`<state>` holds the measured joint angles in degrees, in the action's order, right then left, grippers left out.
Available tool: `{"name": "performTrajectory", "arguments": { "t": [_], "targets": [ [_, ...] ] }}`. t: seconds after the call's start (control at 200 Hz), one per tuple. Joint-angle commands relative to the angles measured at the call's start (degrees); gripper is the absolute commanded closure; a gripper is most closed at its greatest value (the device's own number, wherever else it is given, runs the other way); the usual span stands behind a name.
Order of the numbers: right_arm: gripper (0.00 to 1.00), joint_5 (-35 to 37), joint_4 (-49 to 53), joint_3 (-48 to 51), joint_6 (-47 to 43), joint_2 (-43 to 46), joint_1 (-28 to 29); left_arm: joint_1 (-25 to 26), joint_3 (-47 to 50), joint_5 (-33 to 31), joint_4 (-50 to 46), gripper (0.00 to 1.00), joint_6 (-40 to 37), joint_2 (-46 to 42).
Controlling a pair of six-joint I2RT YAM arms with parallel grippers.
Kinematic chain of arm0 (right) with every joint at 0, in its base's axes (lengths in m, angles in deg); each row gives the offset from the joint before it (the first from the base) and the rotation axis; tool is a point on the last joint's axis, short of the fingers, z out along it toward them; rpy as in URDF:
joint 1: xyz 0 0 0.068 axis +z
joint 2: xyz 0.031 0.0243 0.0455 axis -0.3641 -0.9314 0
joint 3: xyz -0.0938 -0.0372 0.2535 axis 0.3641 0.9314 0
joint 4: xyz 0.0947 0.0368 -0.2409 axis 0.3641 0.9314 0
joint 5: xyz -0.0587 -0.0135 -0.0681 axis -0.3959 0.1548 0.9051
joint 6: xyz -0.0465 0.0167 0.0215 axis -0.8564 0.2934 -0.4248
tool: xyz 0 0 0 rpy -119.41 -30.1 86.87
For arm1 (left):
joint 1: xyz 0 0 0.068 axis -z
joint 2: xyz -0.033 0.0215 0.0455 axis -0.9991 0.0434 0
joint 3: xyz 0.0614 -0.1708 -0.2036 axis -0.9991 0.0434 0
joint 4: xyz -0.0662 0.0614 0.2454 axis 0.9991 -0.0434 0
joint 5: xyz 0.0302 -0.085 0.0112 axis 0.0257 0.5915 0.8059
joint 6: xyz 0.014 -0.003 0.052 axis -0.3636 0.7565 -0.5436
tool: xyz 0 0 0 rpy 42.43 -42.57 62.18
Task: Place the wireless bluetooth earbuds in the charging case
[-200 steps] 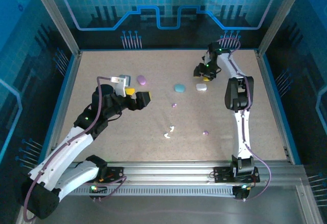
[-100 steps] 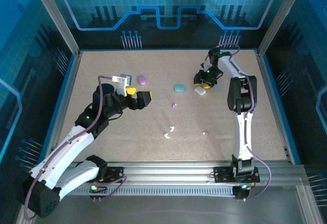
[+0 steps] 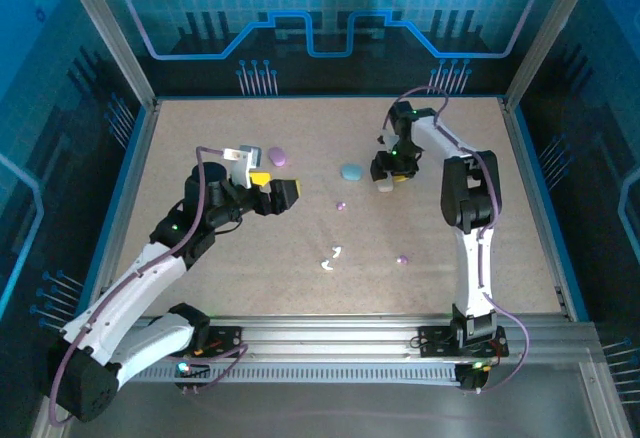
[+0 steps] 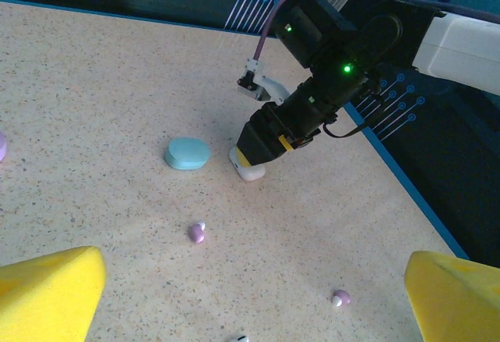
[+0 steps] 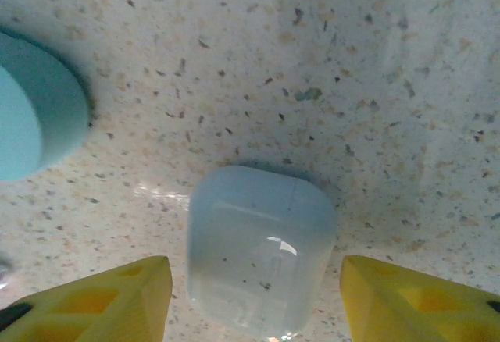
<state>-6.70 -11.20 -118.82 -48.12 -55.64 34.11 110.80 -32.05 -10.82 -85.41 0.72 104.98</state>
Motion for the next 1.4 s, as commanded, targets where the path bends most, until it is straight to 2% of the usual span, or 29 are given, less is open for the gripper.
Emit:
{"name": "performTrajectory", "arguments": {
  "t": [0.0, 0.23, 0.335, 0.595, 0.755, 0.991, 1.086, 1.206, 1.316, 1.396],
  "targets": [
    [0.39, 5.4, -1.1, 0.9, -0.4, 2.2, 0.9, -0.4, -0.6, 1.6, 0.6, 0.01, 0.5, 0.3],
    [0.31, 5.7, -1.9, 1.4, 1.7, 2.2, 2.8, -0.5, -1.1, 1.7, 0.4, 0.01, 0.5, 1.1],
    [0.30, 8.3, -1.6, 1.2, 3.3, 1.2, 3.6, -0.4, -1.1, 1.8, 0.5, 0.01, 0.6, 1.5],
    [0.40, 8.1, -3.3, 3.3, 3.6, 0.8, 4.0, -0.4, -1.3, 1.6, -0.3, 0.01, 0.1, 1.6],
    [0.41, 9.1, -3.3, 3.5, 3.4, 0.4, 4.2, -0.4, -1.4, 1.9, -0.1, 0.01, 0.3, 1.9],
    [0.55, 9.4, -4.3, 4.8, 2.4, 1.5, 4.7, -0.4, -1.5, 1.3, -0.5, 0.01, 0.7, 1.8],
    [0.59, 8.6, -5.3, 6.3, 2.3, 4.9, 5.3, -0.4, -2.3, 1.0, -1.4, 0.01, 1.3, 2.0],
    [0.58, 5.9, -7.8, 10.0, 1.4, 13.7, 6.9, -0.5, -3.7, 1.2, -2.3, 0.01, 2.3, 2.8],
    [0.57, 3.0, -12.2, 16.1, -1.0, 25.2, 10.4, -0.6, -7.2, -2.2, -7.7, 0.10, 5.9, 4.6],
    [0.57, 1.6, -16.4, 20.8, -5.1, 34.2, 13.9, -0.9, -9.8, 2.1, -8.9, 0.16, 7.0, 6.5]
  ]
}}
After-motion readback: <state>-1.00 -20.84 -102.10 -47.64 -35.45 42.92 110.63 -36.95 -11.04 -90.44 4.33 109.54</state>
